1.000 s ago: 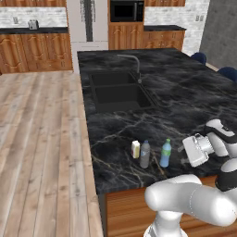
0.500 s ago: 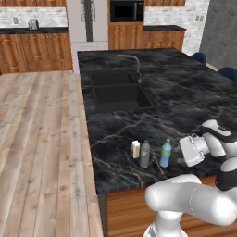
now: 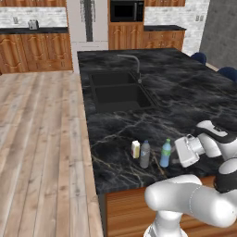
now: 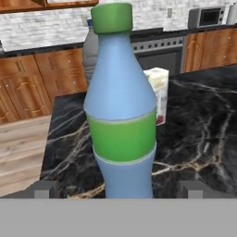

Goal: Pick the bottled water, boxed drink, bottled water from the counter and place them in the open cabinet.

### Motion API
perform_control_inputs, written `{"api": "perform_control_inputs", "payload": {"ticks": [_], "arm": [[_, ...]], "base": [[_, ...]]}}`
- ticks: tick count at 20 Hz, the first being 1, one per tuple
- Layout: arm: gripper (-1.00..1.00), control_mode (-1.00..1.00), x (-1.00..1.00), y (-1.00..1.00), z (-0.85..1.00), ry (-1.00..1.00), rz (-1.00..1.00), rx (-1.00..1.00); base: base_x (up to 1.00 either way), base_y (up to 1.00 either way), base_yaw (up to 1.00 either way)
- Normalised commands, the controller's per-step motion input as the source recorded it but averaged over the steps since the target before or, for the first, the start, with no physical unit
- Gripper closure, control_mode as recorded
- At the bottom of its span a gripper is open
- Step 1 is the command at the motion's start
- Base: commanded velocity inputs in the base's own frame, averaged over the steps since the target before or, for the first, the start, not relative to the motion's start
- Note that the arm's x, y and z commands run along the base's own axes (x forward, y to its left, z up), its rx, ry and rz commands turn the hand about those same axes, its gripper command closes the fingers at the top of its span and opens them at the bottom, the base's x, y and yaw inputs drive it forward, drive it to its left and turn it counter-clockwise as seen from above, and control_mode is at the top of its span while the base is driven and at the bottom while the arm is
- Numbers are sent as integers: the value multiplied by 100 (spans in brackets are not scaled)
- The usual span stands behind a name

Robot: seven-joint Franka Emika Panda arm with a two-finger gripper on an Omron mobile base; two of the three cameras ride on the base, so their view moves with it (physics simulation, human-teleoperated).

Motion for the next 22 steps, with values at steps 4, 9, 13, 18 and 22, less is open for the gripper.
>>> {"api": "perform_control_inputs", "payload": {"ticks": [4,9,13,18,22], "arm": [[-100,-100,0,11,-21,2,0,0],[-100,-100,6,2,-25,6,-2,0],[-100,-100,21,3,-1,4,-6,0],[-100,-100,23,0,0,4,-8,0],[-100,-100,1,2,0,2,-2,0]], "base": [[0,0,0],[0,0,0],[0,0,0],[0,0,0],[0,0,0]]}}
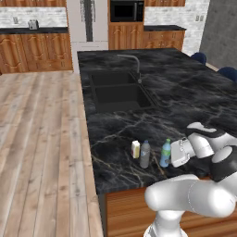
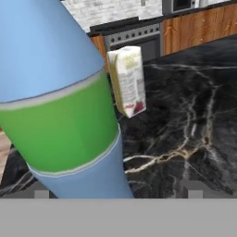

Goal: Pick the bottled water, boxed drink, bottled water from the counter and place them in the open cabinet.

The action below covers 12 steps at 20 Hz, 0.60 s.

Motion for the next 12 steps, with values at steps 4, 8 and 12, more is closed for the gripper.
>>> {"api": "perform_control_inputs", "payload": {"ticks": [4,8,12], "arm": [[100,-100,0,0,0,0,0,0],[100,-100,0,0,0,0,0,0],[100,-100,0,0,0,0,0,0]], "base": [[0,0,0],[0,0,0],[0,0,0]]}}
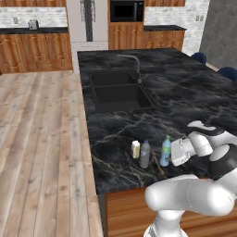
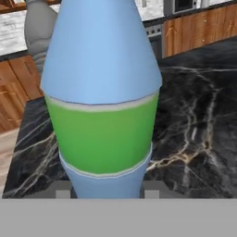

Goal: Pick the bottled water, boxed drink, bottled water from the counter and place them in the open cabinet.

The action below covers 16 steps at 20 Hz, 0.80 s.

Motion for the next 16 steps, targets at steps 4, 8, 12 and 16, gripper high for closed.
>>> {"api": "perform_control_inputs", "payload": {"ticks": [4,8,12,16], "arm": [[100,-100,-18,-5,16,-1,0,0],[100,-100,-40,-15,54,0,0,0],[100,-100,-34,-7,51,2,-5,-4],[100,-100,0,0,57,25,-23,-18]], "base": [[0,0,0],[0,0,0],[0,0,0],[0,0,0]]}}
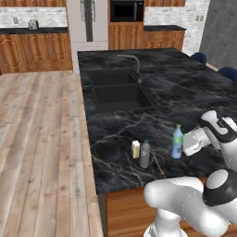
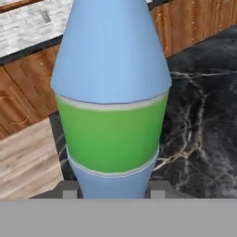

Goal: Pick the bottled water, boxed drink, bottled water from the counter and place them in the open cabinet.

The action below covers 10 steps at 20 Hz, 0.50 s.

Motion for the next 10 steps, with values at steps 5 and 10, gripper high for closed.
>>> {"api": "perform_control_inputs", "payload": {"ticks": [5,10], "arm": [[100,-100,3,0,32,36,-39,-24],[100,-100,0,0,23,31,-45,-19]], "base": [[0,0,0],[0,0,0]]}}
